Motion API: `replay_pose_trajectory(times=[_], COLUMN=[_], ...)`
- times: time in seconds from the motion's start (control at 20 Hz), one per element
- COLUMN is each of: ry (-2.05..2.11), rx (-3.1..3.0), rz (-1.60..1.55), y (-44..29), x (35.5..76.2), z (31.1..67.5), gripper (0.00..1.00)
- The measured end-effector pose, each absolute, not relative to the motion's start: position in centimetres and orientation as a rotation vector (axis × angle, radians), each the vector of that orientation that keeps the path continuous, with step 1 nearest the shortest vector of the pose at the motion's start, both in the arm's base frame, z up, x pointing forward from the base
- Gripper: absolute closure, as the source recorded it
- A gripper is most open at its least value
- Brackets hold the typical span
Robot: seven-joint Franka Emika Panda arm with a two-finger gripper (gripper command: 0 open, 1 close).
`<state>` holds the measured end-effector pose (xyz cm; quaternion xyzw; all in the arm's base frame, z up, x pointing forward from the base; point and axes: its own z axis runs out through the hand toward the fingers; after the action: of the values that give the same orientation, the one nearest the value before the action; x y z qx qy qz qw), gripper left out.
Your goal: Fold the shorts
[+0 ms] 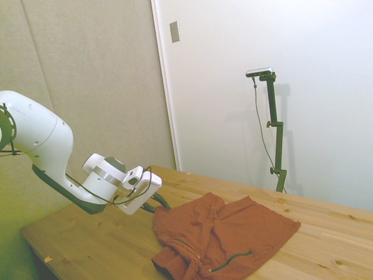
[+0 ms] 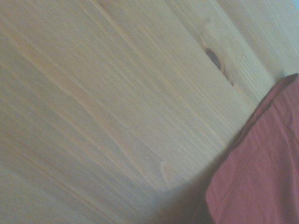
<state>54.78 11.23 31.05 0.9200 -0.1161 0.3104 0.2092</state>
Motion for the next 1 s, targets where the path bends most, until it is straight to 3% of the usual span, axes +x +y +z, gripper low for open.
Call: replay_pose_trajectory(times=[0.55, 1.0], ry=[-0.346, -0.524], rx=[2.562, 2.49], rz=[0.88, 1.03], y=[10.9, 5.5], x=[55.1, 58.5], z=[31.1, 39.2], gripper=[1.0, 1.0])
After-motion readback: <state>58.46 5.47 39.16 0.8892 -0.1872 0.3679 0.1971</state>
